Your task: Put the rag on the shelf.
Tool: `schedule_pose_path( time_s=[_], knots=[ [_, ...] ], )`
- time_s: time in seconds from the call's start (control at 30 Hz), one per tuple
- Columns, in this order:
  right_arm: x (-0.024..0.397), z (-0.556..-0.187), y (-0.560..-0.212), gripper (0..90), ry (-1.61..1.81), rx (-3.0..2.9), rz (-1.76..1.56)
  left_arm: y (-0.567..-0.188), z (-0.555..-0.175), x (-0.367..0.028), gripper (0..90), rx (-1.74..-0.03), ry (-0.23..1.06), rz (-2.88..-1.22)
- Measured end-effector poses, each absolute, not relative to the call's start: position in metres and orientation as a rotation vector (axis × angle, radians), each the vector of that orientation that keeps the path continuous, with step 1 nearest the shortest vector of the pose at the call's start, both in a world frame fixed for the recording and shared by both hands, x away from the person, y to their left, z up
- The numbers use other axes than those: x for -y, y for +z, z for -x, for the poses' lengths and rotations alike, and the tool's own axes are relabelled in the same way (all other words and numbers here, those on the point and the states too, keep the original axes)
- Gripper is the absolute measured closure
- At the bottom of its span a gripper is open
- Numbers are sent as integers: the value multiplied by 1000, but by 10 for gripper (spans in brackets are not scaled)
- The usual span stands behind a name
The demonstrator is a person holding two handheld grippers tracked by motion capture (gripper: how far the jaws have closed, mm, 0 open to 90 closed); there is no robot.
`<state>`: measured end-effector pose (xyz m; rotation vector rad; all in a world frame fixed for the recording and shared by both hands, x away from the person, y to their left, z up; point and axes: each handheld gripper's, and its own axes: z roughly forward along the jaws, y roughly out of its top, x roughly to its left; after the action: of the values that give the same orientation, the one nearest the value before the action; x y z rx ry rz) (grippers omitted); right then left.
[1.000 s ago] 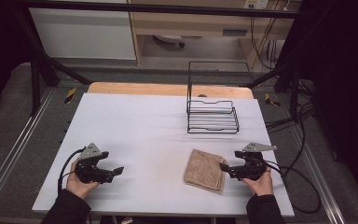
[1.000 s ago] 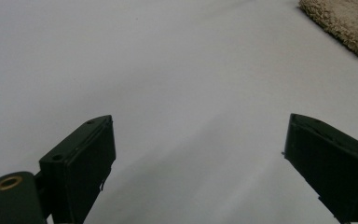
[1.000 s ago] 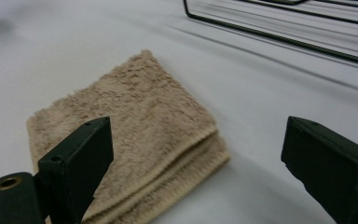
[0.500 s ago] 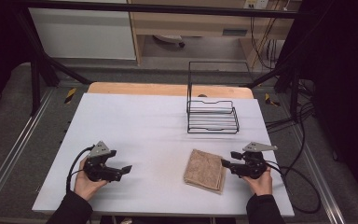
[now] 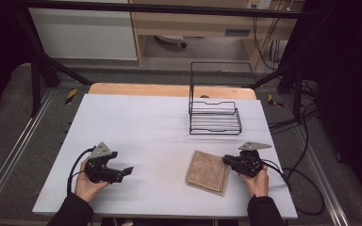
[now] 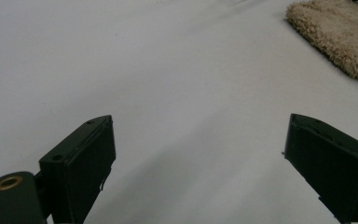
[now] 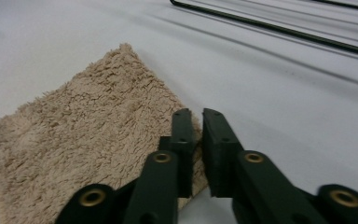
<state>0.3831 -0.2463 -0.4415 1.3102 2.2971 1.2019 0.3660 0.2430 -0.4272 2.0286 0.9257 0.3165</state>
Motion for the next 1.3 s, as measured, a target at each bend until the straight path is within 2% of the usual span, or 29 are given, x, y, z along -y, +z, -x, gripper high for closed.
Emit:
schedule_pose_path(
  time_s=[0.1,0.3,0.73,0.83,0.87,0.9,0.97,1.03,1.17,1.3],
  knots=[
    [249,-379,-435,879,1201,-2298,-1314,-422,-368,-238,84,-923,316,-2015],
    [253,-376,-429,883,1189,-2321,-1348,-412,-371,-214,84,-904,304,-2015],
    [256,-381,-441,863,1098,-2314,-1348,-402,-389,-129,91,-844,239,-2047],
    [259,-380,-442,823,1120,-2291,-1334,-403,-396,-110,106,-846,216,-2054],
    [260,-379,-442,766,1142,-2278,-1332,-404,-398,-104,114,-846,212,-2059],
    [260,-379,-442,766,1142,-2278,-1332,-405,-400,-98,114,-851,209,-2065],
    [263,-376,-440,690,1176,-2262,-1324,-408,-404,-88,146,-860,191,-2060],
    [263,-375,-439,678,1197,-2253,-1330,-410,-409,-78,154,-871,180,-2061],
    [265,-373,-437,514,1230,-2217,-1339,-416,-417,-58,199,-882,187,-2083],
    [265,-374,-439,403,1226,-2210,-1353,-421,-425,-43,293,-910,161,-2064]
  ],
)
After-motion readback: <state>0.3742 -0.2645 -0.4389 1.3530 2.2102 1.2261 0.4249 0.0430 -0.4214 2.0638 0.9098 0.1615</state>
